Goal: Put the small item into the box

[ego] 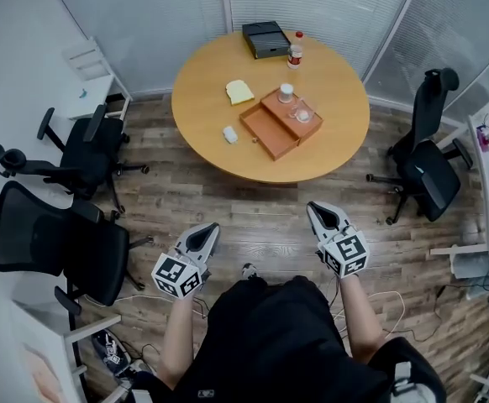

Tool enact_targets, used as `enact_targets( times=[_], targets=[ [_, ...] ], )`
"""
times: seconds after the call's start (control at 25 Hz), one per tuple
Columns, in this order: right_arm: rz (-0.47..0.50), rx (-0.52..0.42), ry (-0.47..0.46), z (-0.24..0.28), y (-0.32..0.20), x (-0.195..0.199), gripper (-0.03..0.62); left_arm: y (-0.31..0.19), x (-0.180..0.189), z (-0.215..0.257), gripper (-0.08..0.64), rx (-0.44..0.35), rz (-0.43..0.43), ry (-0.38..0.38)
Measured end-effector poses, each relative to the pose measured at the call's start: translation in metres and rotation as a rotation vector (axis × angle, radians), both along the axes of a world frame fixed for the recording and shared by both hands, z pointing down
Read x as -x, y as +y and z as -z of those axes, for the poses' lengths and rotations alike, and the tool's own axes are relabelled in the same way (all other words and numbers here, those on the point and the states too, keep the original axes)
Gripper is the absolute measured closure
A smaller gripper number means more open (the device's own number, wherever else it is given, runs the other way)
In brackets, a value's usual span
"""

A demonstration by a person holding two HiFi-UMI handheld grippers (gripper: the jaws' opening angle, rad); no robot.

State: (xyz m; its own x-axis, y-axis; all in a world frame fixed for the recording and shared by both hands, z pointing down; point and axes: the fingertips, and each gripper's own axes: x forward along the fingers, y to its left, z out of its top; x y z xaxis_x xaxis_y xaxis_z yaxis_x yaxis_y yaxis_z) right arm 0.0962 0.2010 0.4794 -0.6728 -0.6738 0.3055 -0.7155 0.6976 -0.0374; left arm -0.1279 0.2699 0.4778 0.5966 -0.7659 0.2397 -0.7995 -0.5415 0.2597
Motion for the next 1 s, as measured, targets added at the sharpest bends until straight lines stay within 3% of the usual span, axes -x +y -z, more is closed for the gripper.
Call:
enact_targets(
  times=[0.48,1.0],
  targets=[
    [-0.011,0.02,0.009,-0.003,-0.013,0.026,0.585,-0.015,0.027,-0.003,0.552,0.015,-0.007,0.011],
    [0.078,0.039,-0.002,-0.012,-0.055,0.043,0.585,-0.036,0.038,-0.005,0.552,0.023,0.086,0.003]
  ],
)
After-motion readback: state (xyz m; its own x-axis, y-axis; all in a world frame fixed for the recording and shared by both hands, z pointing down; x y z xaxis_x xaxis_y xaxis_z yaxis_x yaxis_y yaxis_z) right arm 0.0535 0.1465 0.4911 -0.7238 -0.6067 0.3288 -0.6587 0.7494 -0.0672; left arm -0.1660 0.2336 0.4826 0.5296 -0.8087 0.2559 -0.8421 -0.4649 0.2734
